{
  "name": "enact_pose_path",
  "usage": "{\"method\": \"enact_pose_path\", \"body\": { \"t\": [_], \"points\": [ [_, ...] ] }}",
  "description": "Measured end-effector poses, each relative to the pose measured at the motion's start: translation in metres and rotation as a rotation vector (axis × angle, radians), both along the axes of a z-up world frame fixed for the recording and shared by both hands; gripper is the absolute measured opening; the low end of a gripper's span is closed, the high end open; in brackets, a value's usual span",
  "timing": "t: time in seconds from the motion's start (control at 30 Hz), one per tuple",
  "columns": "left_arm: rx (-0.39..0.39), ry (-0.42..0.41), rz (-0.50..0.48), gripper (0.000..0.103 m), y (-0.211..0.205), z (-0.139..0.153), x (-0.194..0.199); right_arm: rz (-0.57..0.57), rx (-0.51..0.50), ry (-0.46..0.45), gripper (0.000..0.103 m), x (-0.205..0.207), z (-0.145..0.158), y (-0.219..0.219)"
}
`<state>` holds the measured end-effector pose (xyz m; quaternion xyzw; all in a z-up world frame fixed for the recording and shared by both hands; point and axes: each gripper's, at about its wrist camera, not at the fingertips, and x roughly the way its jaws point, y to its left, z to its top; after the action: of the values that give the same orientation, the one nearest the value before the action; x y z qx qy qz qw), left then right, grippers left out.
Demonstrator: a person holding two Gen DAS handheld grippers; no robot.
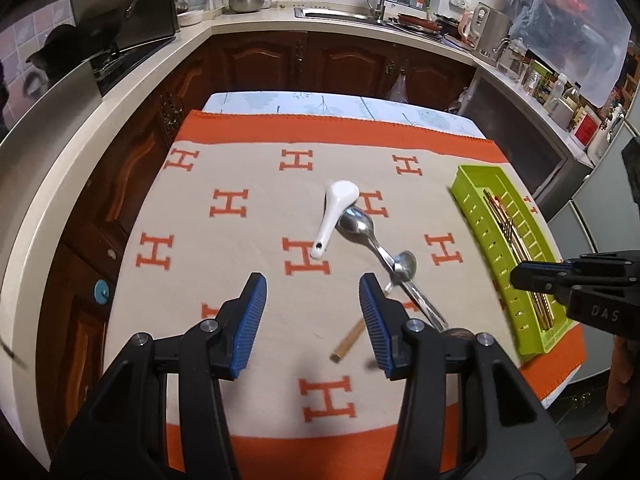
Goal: Organize utensils
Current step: 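Lower the left tool onto the pile and grasp a wooden-handled spoon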
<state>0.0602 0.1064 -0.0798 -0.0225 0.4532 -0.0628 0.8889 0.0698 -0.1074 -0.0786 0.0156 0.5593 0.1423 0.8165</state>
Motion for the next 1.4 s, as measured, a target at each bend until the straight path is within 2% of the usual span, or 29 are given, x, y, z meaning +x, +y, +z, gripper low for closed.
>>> {"method": "enact_pose_path", "body": {
  "t": [0.33, 0.53, 0.77, 0.8, 0.9, 1.17, 1.33, 1.4],
  "points": [
    [-0.06, 0.131, -0.054, 0.045, 0.024, -0.015, 0.058, 0.006, 0.087, 0.071, 0.008, 0.042, -0.016, 0.016],
    [-0.076, 0.202, -0.193, 0.045, 0.001, -0.041, 0.066, -0.02, 0.106, 0.139, 0.008, 0.05, -0.04, 0.013],
    [-0.057, 0.338, -0.353, 0.045, -0.04, -0.091, 0.074, -0.051, 0.128, 0.178, 0.008, 0.044, -0.06, 0.005],
    [-0.05, 0.351, -0.366, 0.045, -0.045, -0.097, 0.074, -0.056, 0.128, 0.181, 0.008, 0.042, -0.063, 0.003],
    [-0.012, 0.371, -0.402, 0.034, -0.056, -0.108, 0.075, -0.071, 0.13, 0.191, 0.008, 0.037, -0.071, -0.002],
    [0.167, 0.374, -0.494, 0.034, -0.09, -0.122, 0.067, -0.098, 0.152, 0.204, 0.008, 0.024, -0.081, -0.014],
    [0.247, 0.389, -0.52, 0.033, -0.107, -0.124, 0.07, -0.101, 0.156, 0.207, 0.008, 0.019, -0.085, -0.017],
    [0.248, 0.407, -0.541, 0.021, -0.114, -0.124, 0.073, -0.102, 0.159, 0.204, 0.008, 0.017, -0.085, -0.018]
  ]
}}
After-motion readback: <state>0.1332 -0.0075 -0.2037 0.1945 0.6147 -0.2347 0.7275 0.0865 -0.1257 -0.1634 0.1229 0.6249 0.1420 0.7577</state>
